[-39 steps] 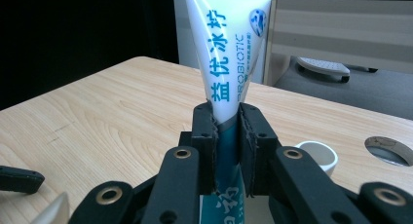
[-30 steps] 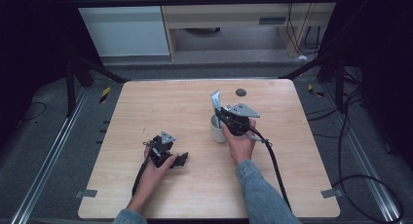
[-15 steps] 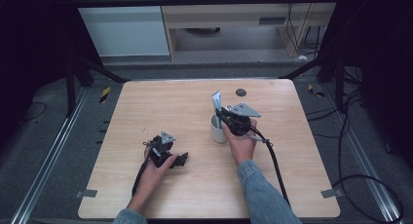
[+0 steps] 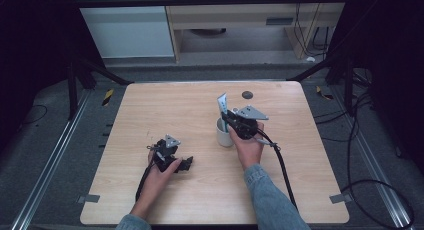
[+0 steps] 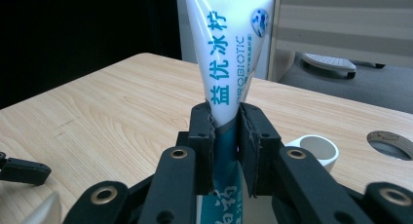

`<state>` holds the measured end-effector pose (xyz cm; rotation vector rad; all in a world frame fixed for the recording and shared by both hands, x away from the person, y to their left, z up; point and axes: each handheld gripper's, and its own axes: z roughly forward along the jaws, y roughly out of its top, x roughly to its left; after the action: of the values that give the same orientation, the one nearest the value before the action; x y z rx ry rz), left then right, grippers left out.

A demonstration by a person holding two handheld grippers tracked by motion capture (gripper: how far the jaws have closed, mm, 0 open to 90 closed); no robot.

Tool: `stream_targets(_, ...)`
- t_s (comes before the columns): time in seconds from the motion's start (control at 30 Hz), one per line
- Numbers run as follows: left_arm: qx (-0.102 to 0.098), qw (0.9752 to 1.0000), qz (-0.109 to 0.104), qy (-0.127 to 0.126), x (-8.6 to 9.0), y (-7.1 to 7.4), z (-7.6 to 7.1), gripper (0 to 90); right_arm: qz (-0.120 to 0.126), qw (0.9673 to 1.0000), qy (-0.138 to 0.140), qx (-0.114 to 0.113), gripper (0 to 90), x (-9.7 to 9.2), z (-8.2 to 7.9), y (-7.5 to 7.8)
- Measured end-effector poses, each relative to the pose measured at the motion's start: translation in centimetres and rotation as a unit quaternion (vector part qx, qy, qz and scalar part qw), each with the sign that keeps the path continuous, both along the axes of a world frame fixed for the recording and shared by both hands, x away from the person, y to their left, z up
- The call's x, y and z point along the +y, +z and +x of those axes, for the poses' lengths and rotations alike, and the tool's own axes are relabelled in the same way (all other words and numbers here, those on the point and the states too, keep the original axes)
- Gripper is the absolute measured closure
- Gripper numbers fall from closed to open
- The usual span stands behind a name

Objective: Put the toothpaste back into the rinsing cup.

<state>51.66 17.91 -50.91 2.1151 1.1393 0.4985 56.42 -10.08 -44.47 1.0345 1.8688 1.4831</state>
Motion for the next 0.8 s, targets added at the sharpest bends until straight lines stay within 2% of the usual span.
stream_targets(0.8, 0.0, 1.0, 0.0, 0.0, 0.0, 0.0, 0.0, 0.0, -0.003, 1.0, -0.003, 0.002, 67.5, -0.19, -0.1, 0.02)
